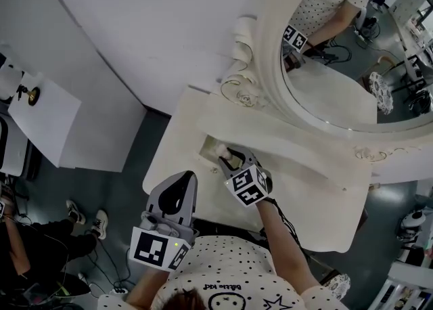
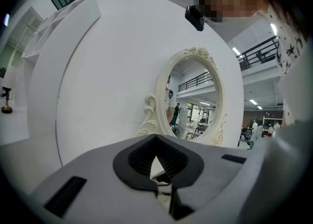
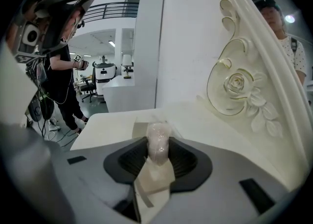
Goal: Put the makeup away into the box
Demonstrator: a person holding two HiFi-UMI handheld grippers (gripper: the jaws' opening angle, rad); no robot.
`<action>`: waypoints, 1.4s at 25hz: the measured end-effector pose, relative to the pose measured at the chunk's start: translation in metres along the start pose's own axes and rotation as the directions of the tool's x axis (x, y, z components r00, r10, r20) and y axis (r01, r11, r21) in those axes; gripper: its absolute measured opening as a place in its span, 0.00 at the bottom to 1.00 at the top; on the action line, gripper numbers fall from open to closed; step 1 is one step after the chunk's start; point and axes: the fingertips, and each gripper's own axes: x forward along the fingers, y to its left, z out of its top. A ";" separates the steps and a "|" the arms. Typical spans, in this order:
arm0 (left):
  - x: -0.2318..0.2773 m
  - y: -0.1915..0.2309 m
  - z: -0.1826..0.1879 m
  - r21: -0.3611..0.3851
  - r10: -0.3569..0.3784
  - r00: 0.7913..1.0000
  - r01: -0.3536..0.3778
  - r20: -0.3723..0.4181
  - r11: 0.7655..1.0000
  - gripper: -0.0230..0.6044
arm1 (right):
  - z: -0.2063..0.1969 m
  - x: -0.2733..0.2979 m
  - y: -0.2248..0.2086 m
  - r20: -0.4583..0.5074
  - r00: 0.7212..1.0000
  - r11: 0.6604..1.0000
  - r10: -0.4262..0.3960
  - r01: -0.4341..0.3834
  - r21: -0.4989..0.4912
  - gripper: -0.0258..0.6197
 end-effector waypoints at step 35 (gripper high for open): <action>-0.004 0.002 0.002 -0.003 -0.015 1.000 0.015 0.012 1.000 0.04 | 0.027 -0.032 -0.023 0.133 0.984 0.991 -0.121 0.114 0.063 0.05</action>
